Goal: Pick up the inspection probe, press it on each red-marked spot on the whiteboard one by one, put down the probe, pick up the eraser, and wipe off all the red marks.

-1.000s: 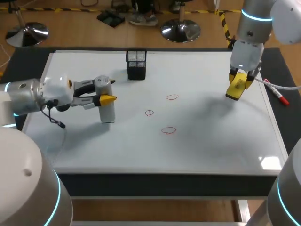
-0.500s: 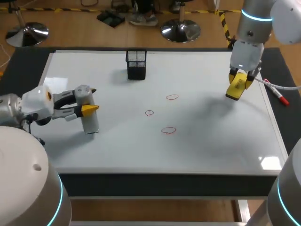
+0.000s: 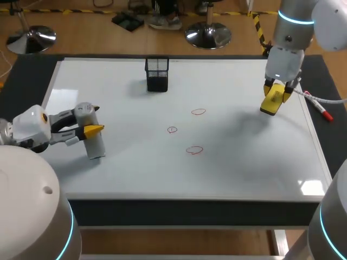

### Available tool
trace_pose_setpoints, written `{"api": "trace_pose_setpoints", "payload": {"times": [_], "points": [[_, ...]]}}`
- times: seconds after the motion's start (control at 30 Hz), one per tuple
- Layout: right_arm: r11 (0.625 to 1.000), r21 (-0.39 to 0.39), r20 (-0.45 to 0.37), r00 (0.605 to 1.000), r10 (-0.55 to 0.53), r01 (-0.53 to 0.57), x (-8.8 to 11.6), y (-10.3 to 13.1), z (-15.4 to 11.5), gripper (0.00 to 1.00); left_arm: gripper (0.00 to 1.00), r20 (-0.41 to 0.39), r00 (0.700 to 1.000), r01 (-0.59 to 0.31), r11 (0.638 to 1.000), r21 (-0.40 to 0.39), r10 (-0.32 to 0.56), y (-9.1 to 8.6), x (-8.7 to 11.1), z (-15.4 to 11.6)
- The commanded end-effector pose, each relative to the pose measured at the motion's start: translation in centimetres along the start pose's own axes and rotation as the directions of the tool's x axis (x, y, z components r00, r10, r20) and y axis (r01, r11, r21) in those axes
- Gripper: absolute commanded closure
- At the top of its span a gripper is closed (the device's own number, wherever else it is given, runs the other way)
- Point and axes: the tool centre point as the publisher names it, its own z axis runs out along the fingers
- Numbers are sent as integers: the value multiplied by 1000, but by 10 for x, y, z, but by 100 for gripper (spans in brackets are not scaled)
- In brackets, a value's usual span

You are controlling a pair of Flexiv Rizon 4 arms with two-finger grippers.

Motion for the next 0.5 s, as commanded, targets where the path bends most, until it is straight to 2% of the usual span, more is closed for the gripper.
{"api": "trace_pose_setpoints", "payload": {"times": [0.03, 0.5], "points": [[1000, 2, -2, 1000, -1, 1, 0, 0, -1, 100, 100, 7, 1000, 3, 1000, 8, -3, -3, 1, -3], [1000, 2, -2, 1000, -1, 1, 0, 0, -1, 100, 100, 7, 1000, 3, 1000, 8, -3, -3, 1, -3]]}}
